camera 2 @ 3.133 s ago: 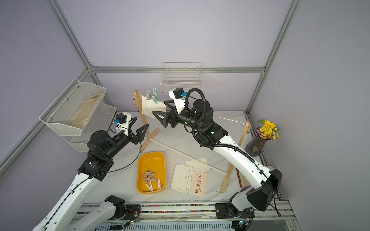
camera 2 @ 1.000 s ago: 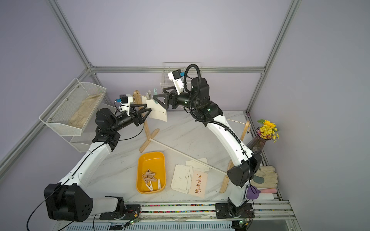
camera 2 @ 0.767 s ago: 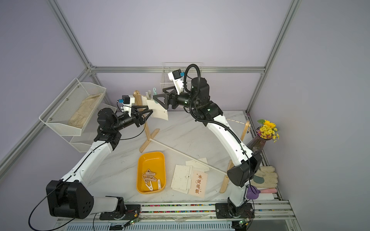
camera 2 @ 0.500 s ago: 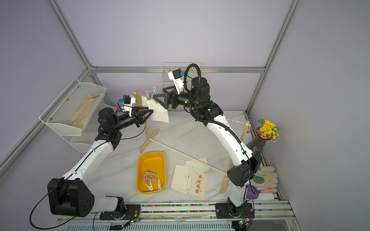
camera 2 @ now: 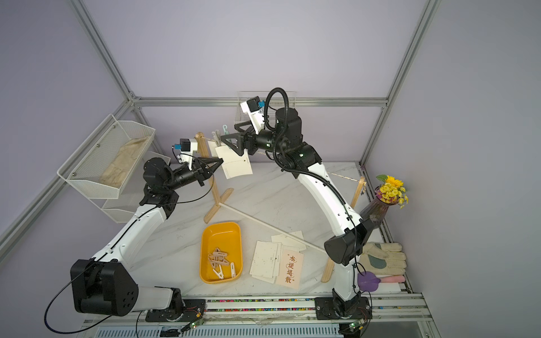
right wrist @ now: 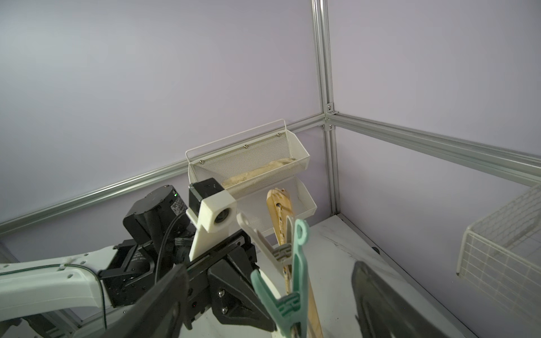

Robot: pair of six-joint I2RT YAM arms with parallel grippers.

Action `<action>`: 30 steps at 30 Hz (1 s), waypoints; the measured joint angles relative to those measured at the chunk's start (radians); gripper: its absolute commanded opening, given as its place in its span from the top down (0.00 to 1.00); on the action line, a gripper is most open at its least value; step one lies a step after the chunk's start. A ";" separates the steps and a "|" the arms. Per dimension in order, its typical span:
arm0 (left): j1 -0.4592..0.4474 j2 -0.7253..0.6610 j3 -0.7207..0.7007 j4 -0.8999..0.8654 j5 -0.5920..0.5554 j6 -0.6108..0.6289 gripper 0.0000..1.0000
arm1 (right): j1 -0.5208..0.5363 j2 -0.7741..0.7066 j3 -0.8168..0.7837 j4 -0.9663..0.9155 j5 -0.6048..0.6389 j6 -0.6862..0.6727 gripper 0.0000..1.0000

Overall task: Remove the postcards from the strings
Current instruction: Pinch the postcard on the clothesline, then remove the clamp from the clothesline.

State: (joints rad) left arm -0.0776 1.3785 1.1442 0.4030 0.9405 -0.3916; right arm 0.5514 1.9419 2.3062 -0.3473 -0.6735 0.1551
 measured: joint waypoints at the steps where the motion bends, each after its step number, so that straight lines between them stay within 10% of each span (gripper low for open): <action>1: 0.000 0.001 0.000 0.002 0.000 -0.005 1.00 | 0.000 0.012 0.006 -0.013 -0.002 -0.011 0.19; 30: 0.005 0.019 0.000 0.001 -0.002 -0.061 1.00 | 0.001 0.015 -0.082 0.116 -0.082 0.003 0.71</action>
State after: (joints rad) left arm -0.0731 1.3972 1.1442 0.4038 0.9390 -0.4530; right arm 0.5526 1.9572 2.2246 -0.2310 -0.7559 0.1577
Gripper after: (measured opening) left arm 0.047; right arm 0.334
